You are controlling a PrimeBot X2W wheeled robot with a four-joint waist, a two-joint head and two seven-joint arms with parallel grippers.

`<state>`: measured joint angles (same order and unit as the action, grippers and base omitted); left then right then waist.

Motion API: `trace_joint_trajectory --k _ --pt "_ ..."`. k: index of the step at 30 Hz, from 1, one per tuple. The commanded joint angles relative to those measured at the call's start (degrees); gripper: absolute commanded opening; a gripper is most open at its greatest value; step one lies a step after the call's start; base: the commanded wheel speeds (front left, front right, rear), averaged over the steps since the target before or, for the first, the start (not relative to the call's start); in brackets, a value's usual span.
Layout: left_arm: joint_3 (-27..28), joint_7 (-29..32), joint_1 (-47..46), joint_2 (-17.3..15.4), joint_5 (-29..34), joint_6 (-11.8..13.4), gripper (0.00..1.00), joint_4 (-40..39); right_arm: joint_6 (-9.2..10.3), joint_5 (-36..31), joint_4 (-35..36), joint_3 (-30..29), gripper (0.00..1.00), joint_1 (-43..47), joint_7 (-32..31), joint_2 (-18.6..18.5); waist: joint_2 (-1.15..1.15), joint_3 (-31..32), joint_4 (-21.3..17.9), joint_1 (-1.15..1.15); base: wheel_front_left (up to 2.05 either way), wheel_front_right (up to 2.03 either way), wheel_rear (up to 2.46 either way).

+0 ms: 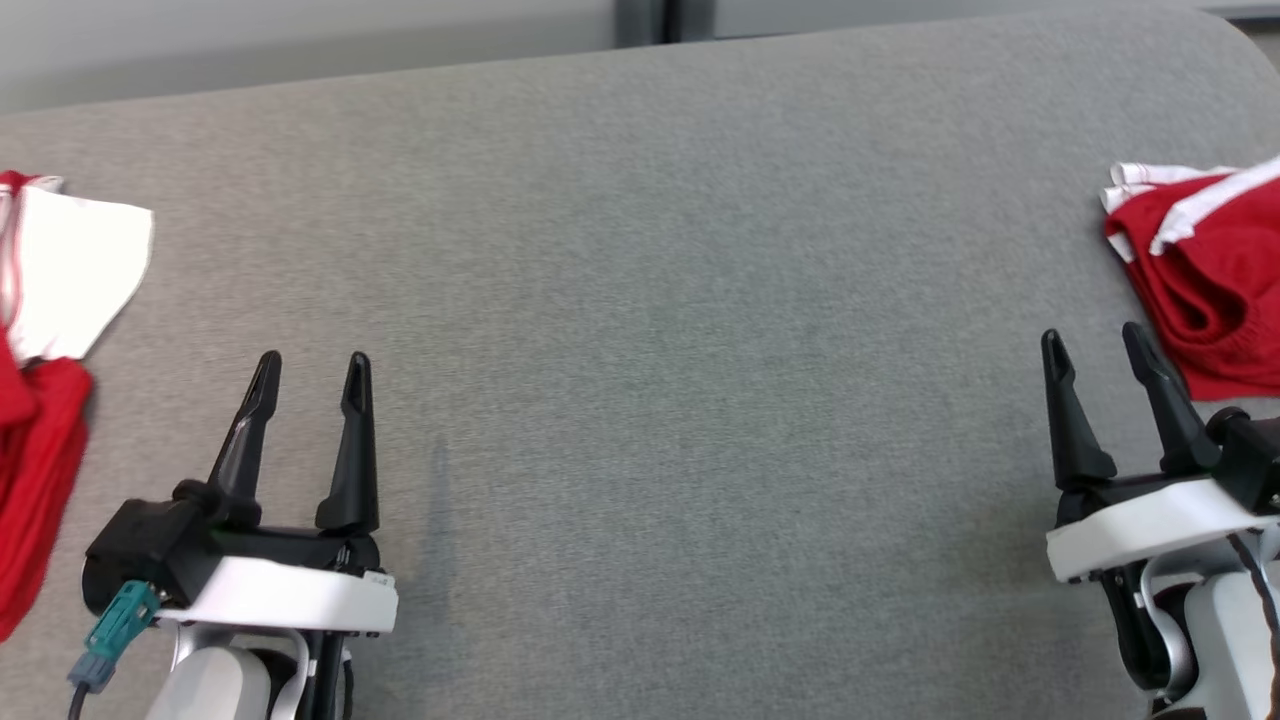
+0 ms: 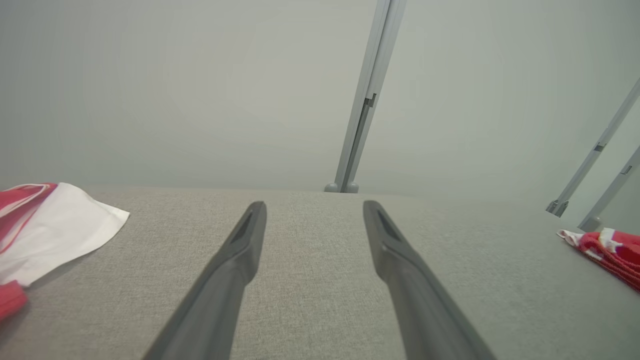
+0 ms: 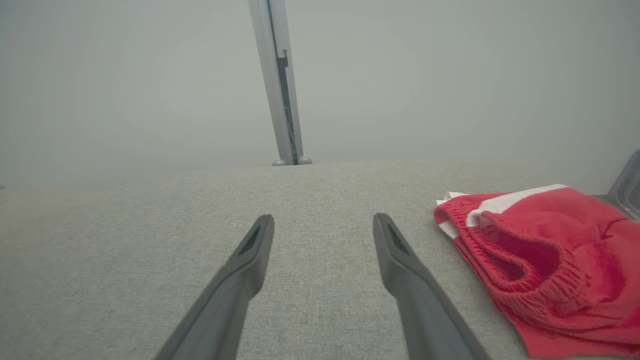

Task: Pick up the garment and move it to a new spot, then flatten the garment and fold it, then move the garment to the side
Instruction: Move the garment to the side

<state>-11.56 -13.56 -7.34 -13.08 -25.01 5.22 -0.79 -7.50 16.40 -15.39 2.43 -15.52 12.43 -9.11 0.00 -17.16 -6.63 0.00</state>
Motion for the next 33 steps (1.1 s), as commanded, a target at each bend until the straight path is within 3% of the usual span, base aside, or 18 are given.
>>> trace_joint_trajectory --k 1,13,33 --pt "0.69 -0.31 0.68 0.04 -0.49 0.4 1.0 0.32 0.01 -0.54 0.83 -0.03 1.0 0.91 -0.65 0.08 0.0 2.42 2.57 0.0 0.0 0.0 0.0" --pt "2.65 -1.48 6.74 -0.34 -1.34 -2.04 1.0 4.29 0.01 -2.64 7.13 -1.97 1.0 8.97 -4.23 1.09 0.0 9.98 8.4 0.0 0.0 0.0 0.0" --pt "0.65 -0.27 12.17 -1.41 -2.01 -3.05 1.0 6.88 0.01 -5.27 17.03 -6.77 1.0 20.77 -9.3 3.37 0.0 17.33 7.7 0.0 0.0 0.0 0.0"
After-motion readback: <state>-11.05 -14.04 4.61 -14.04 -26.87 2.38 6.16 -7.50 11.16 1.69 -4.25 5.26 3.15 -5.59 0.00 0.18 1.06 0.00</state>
